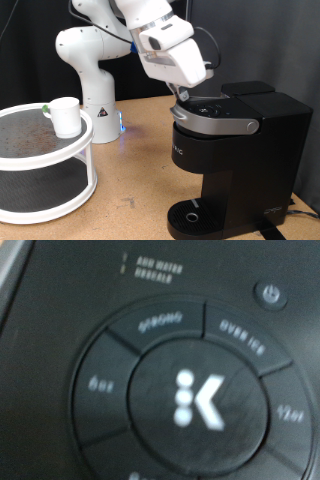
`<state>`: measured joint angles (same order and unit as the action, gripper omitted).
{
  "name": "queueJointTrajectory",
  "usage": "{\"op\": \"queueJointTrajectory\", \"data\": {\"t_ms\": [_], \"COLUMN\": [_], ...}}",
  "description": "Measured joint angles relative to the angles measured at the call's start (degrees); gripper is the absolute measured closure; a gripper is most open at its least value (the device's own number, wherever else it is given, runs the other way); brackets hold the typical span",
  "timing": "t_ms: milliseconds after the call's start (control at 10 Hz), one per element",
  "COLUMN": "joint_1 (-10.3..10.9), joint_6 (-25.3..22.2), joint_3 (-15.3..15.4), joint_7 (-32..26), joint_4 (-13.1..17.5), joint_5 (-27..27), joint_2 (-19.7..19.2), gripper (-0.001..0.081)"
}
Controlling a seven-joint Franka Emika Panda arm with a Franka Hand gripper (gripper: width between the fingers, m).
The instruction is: Make a cup of coffee with the keurig machine
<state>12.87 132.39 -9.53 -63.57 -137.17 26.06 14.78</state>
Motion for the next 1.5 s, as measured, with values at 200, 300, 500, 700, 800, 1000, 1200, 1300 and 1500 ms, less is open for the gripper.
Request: {"op": "queueJointTrajectory", "data": {"t_ms": [200,300,500,700,800,1000,1200,1300,1500], "joint_1": [-0.25,-0.43,-0.45,-0.33,-0.3,-0.32,-0.34,-0.35,-0.4], "joint_6": [1.95,2.78,3.25,3.01,1.8,-3.89,-12.06,-15.9,-14.79], "joint_3": [-0.53,-0.56,-0.93,-1.57,-2.24,-4.08,-5.71,-6.33,-6.22], "joint_7": [-0.45,-0.44,-0.44,-1.92,-3.55,-5.14,-6.45,-8.0,-5.39], "joint_4": [-1.86,-2.52,-2.79,-2.4,-1.54,1.58,5.53,7.5,6.66], "joint_5": [0.0,0.0,0.53,5.22,8.5,12.9,13.86,13.78,13.78], "joint_2": [-0.07,-0.19,-0.25,-0.17,0.11,1.16,1.88,1.47,1.49], "gripper": [0.0803,0.0803,0.0803,0.0803,0.0803,0.0803,0.0803,0.0803,0.0803]}}
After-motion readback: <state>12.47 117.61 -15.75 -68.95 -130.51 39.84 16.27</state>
